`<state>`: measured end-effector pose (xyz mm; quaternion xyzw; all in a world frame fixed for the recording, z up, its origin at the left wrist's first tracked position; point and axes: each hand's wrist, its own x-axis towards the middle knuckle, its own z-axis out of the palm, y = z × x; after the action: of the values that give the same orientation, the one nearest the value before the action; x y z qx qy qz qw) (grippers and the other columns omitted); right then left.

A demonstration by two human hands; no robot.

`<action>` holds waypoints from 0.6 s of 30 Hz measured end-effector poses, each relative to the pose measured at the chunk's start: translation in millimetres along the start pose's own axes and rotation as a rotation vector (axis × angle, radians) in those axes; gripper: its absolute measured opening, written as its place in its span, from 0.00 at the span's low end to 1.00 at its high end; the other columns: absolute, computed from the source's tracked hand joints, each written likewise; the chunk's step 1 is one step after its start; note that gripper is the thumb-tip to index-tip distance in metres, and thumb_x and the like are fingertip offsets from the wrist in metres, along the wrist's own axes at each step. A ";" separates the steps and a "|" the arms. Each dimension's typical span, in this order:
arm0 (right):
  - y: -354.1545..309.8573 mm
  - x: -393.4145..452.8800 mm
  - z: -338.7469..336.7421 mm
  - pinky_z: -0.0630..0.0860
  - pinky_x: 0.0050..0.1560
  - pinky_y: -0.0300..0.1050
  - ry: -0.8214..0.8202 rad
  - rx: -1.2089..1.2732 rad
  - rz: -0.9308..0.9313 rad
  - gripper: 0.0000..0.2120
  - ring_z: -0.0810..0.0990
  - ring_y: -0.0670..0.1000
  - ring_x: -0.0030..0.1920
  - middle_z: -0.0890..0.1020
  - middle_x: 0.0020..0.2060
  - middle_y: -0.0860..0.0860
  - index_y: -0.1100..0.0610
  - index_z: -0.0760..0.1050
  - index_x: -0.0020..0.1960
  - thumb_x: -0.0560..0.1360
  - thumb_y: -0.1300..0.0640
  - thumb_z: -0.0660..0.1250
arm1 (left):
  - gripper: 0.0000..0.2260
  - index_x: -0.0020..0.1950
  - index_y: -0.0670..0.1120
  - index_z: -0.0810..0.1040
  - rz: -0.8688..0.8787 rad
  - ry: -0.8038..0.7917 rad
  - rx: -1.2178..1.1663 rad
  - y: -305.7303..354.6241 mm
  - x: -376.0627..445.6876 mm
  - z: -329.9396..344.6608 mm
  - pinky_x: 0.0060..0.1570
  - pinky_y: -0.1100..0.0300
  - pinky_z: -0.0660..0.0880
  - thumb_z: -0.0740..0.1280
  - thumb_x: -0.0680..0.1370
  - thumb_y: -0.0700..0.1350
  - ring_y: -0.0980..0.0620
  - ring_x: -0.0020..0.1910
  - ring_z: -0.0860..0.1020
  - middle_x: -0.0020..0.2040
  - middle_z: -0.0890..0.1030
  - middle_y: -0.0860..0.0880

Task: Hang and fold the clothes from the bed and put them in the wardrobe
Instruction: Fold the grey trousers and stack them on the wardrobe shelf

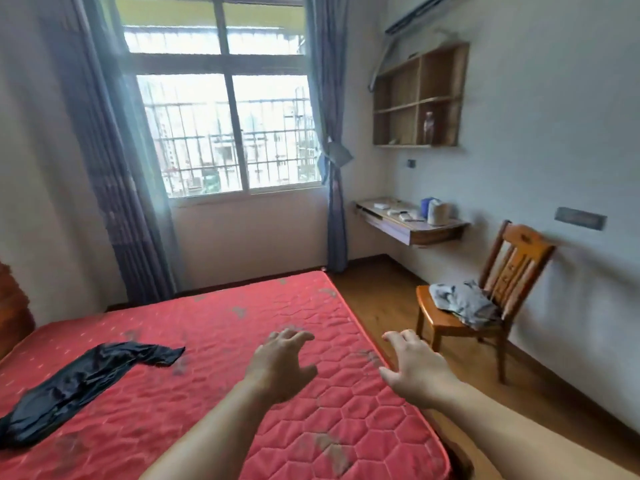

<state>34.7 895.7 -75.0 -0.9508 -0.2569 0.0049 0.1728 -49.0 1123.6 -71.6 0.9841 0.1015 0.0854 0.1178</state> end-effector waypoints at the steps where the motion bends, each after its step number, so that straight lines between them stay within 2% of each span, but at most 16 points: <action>1: 24.2 3.5 -6.5 0.72 0.62 0.52 0.012 -0.003 0.043 0.28 0.71 0.54 0.66 0.68 0.68 0.51 0.48 0.62 0.72 0.74 0.41 0.62 | 0.26 0.72 0.59 0.67 0.052 -0.010 -0.016 22.1 21.1 11.5 0.66 0.54 0.69 0.65 0.75 0.56 0.51 0.69 0.67 0.71 0.70 0.54; 8: 156.4 55.6 -38.3 0.72 0.63 0.50 0.070 -0.038 0.254 0.28 0.70 0.51 0.67 0.67 0.70 0.48 0.46 0.61 0.72 0.75 0.42 0.62 | 0.26 0.72 0.58 0.67 0.293 -0.058 -0.132 133.9 156.9 90.2 0.61 0.56 0.71 0.65 0.74 0.57 0.51 0.67 0.68 0.68 0.72 0.54; 14: 254.8 117.5 -57.6 0.73 0.64 0.51 0.084 -0.061 0.412 0.29 0.69 0.53 0.69 0.64 0.72 0.49 0.46 0.61 0.74 0.75 0.43 0.64 | 0.26 0.72 0.58 0.67 0.373 -0.107 -0.176 202.5 272.5 135.9 0.62 0.52 0.74 0.66 0.75 0.57 0.50 0.68 0.68 0.68 0.72 0.53; 18: 332.6 151.9 -68.7 0.74 0.62 0.50 0.093 -0.030 0.462 0.29 0.71 0.53 0.66 0.66 0.70 0.49 0.47 0.62 0.73 0.75 0.43 0.64 | 0.25 0.72 0.58 0.67 0.412 -0.138 -0.172 254.9 331.8 166.1 0.59 0.56 0.75 0.67 0.76 0.57 0.51 0.67 0.69 0.67 0.73 0.54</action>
<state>335.2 678.9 -108.5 -0.9860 -0.0243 -0.0035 0.1648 348.8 918.3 -119.3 0.9739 -0.1175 0.0482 0.1879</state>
